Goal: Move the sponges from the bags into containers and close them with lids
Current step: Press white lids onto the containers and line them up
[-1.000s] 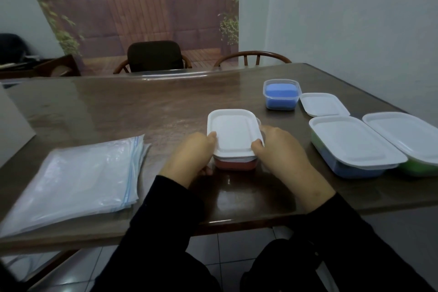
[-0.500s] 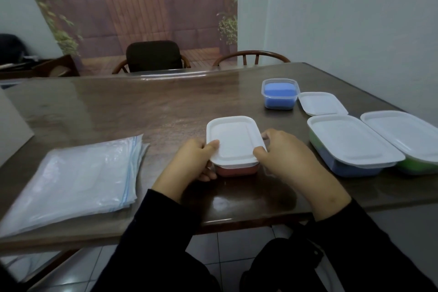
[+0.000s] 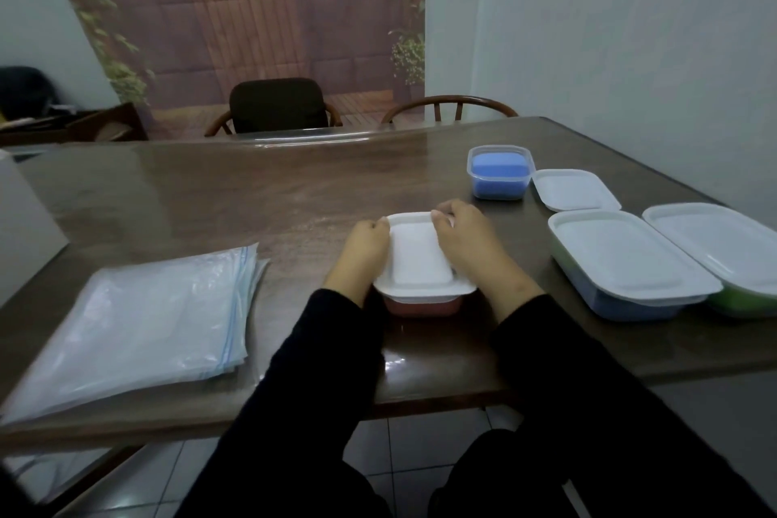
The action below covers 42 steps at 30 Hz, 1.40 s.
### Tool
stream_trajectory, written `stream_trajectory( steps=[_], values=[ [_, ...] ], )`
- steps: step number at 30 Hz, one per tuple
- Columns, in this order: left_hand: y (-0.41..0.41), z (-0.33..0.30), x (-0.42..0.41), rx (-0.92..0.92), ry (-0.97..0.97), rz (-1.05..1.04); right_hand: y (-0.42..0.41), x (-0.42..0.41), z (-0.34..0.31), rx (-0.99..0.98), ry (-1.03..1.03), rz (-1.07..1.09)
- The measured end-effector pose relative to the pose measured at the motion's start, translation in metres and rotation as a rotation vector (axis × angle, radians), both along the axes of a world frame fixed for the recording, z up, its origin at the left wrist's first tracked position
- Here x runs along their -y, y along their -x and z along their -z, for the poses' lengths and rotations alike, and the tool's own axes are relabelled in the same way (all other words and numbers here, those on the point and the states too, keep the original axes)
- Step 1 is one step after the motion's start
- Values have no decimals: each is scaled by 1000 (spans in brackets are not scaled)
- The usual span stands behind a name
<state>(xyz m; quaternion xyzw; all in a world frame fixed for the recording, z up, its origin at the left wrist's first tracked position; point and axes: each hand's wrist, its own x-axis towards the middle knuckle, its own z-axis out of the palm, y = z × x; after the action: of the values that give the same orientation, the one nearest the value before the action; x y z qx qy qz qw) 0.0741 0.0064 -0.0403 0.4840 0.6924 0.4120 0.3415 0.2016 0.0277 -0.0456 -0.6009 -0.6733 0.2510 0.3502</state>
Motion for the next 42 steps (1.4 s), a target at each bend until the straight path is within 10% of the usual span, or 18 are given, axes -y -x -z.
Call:
stream_trajectory(
  steps=[18, 32, 42],
  values=[
    [8, 9, -19, 103, -6, -29, -5, -36, 5, -132, 255, 137],
    [8, 8, -15, 179, -16, -54, -3, -33, -7, 149, 231, 89],
    [35, 16, 2, -229, -90, -172, -10, 15, -31, 309, 141, 18]
  ],
)
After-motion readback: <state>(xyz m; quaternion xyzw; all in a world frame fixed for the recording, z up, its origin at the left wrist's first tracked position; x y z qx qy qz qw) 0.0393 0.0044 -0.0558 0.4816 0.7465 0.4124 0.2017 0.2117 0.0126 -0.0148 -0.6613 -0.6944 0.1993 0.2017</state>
